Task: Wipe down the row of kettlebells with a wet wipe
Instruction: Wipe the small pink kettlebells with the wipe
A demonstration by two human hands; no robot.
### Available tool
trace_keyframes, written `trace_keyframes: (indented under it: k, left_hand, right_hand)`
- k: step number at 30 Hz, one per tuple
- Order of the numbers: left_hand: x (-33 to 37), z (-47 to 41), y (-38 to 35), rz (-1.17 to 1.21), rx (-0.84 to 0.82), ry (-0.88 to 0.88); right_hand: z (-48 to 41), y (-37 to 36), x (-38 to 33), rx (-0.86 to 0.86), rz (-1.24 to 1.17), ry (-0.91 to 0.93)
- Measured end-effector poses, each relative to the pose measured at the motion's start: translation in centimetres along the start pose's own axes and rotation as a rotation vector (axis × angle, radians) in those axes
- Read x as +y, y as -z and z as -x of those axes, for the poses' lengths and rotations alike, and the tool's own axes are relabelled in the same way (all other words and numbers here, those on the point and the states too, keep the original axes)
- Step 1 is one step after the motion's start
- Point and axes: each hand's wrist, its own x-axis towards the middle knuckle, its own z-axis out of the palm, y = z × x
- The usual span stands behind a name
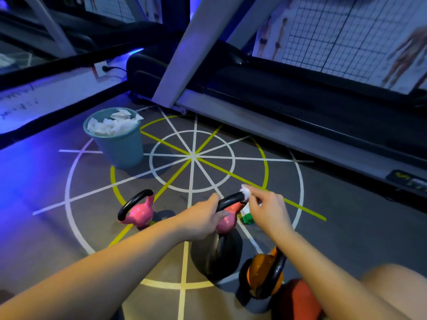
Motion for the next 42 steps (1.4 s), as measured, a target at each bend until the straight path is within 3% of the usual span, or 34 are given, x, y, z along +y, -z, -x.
trace_keyframes:
  k: [2,6,8,13,15,17,20,22,24,28,30,36,38,42]
  left_hand:
    - [-0.1,0.0,0.1,-0.016,-0.003,-0.001]
    - [-0.5,0.0,0.5,-0.056,-0.025,-0.01]
    - [-0.5,0.1,0.5,-0.045,-0.019,-0.007]
    - [-0.5,0.1,0.6,-0.021,-0.017,0.039]
    - [-0.2,0.5,0.5,-0.029,-0.019,0.023]
    - [-0.1,0.5,0.4,-0.047,-0.02,0.006]
    - [-0.4,0.3,0.6,-0.046,-0.019,-0.019]
    - [-0.3,0.5,0.7,-0.042,-0.021,-0.028]
    - [-0.4,0.3,0.6,-0.04,-0.026,-0.006]
    - [0.0,0.2,0.6,-0.047,-0.034,0.012]
    - [0.0,0.3,0.7,-0.045,-0.035,0.004]
    - [0.4,0.4,0.9,-0.059,-0.015,0.022]
    - [0.3,0.4,0.9,-0.06,-0.021,0.018]
    - [0.1,0.8,1.1,-0.016,-0.026,0.025]
  right_hand:
    - [0.5,0.2,-0.5,-0.038,-0.09,-0.024]
    - [3.6,-1.7,-3.1,-0.067,-0.14,0.423]
    - [3.3,-2.2,-2.7,-0.038,-0.063,0.519]
    - [0.8,-0.1,-1.3,-0.028,-0.069,-0.015]
    - [1.0,-0.2,-1.1,-0.03,-0.086,-0.095]
    - [2.1,-0.8,-1.8,0.04,-0.113,0.047]
    - [3.5,-2.6,-2.9,0.023,-0.102,0.454]
    - [3.8,-3.3,-2.4,0.042,-0.068,0.542]
    - [3.2,-2.6,-2.1,0.117,-0.14,0.414]
    - [1.8,-2.2,-0.8,0.035,-0.394,-0.289]
    - [1.9,-3.3,-0.4,-0.02,-0.576,-0.484]
    - [2.6,-5.4,0.4,-0.182,-0.683,-0.671]
    - [2.1,-5.2,0.1,-0.131,-0.824,-0.691]
    - [0.3,-2.0,-1.4,0.028,-0.965,-0.477]
